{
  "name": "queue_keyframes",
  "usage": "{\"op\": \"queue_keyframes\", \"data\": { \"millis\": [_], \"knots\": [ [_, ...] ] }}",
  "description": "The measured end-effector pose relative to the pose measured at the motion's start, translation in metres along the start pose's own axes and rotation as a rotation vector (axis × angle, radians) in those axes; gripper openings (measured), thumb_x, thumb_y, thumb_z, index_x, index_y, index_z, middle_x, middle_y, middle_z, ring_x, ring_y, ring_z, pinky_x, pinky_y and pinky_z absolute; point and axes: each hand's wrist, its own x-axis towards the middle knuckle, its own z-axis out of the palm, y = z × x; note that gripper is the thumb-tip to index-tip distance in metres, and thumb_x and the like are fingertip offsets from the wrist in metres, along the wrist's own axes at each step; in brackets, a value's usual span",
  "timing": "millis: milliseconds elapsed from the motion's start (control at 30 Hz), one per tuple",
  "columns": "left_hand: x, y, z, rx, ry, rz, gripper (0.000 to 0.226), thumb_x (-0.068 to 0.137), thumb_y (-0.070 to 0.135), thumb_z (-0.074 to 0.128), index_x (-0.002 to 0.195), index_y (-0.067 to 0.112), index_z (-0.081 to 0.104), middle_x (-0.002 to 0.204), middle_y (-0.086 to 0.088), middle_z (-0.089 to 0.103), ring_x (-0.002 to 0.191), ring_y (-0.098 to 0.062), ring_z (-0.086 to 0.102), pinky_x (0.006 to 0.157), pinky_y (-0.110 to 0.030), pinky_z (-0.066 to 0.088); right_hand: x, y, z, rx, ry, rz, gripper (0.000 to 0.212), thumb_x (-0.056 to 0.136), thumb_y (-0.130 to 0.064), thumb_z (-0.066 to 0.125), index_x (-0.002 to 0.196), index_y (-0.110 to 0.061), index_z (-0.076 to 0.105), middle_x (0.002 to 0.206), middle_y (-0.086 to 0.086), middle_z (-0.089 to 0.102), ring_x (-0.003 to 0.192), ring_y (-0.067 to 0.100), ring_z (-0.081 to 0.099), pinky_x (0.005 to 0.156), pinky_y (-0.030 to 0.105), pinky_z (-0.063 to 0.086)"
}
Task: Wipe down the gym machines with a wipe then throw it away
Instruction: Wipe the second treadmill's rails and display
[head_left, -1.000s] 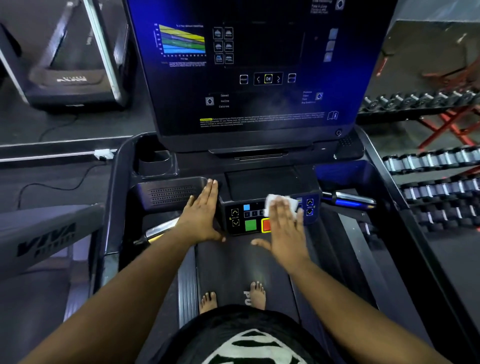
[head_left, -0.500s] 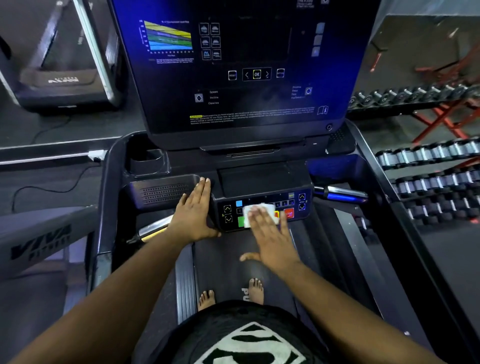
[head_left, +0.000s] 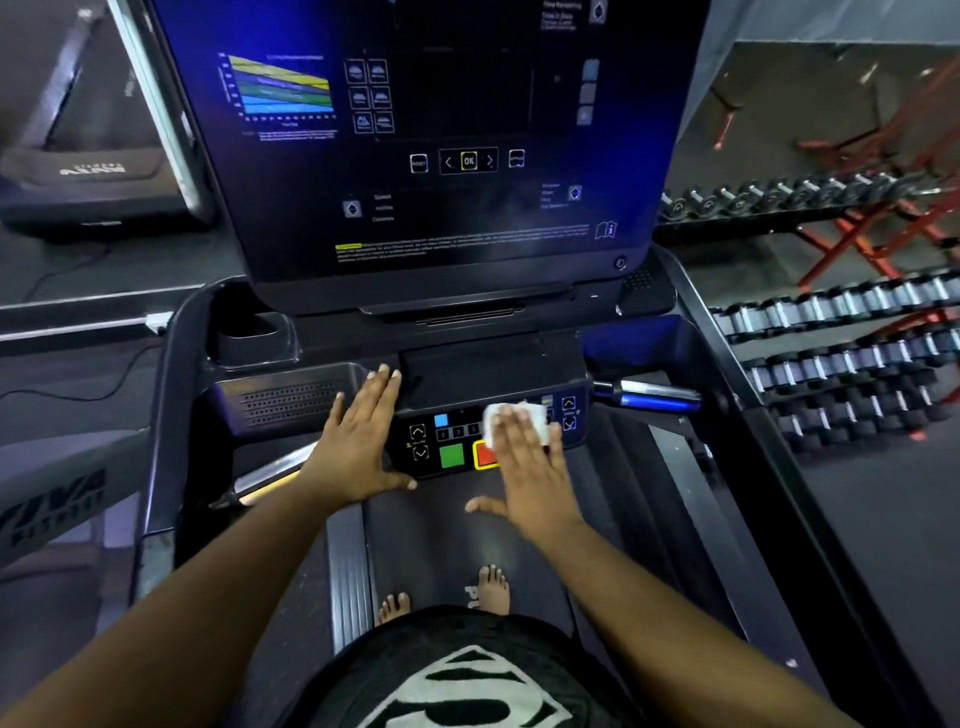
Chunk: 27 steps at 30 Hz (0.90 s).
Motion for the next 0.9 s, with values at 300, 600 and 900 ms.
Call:
{"op": "queue_keyframes", "data": {
  "millis": [300, 600, 900],
  "knots": [
    [0.02, 0.03, 0.0, 0.129, 0.072, 0.077, 0.123, 0.074, 0.079, 0.066, 0.164, 0.024, 0.002, 0.172, 0.003, -0.003, 0.156, -0.014, -0.014, 0.126, -0.054, -0.005, 0.023, 0.041, -0.03, 0.18, 0.078, 0.225, 0.121, 0.077, -0.093, 0.016, 0.161, -0.007, -0.005, 0.17, 0.009, -0.01, 0.155, 0.026, -0.015, 0.121, 0.061, -0.007],
    [0.032, 0.032, 0.005, 0.154, 0.143, 0.022, 0.108, 0.079, 0.091, 0.013, 0.16, 0.022, 0.032, 0.165, 0.003, 0.033, 0.156, -0.016, 0.019, 0.127, -0.045, 0.007, 0.033, 0.065, -0.071, 0.097, -0.019, 0.116, 0.124, 0.07, -0.096, 0.006, 0.161, -0.013, 0.015, 0.168, 0.006, 0.016, 0.157, 0.021, 0.004, 0.125, 0.054, 0.0],
    [0.032, 0.035, 0.006, 0.118, 0.139, -0.019, 0.105, 0.077, 0.087, 0.02, 0.159, 0.022, 0.034, 0.164, 0.004, 0.035, 0.155, -0.016, 0.021, 0.128, -0.046, 0.009, 0.11, 0.079, -0.11, 0.098, -0.378, 0.145, 0.138, 0.055, -0.1, -0.002, 0.162, -0.014, 0.012, 0.17, 0.004, 0.003, 0.157, 0.02, 0.0, 0.123, 0.059, -0.006]
  ]
}}
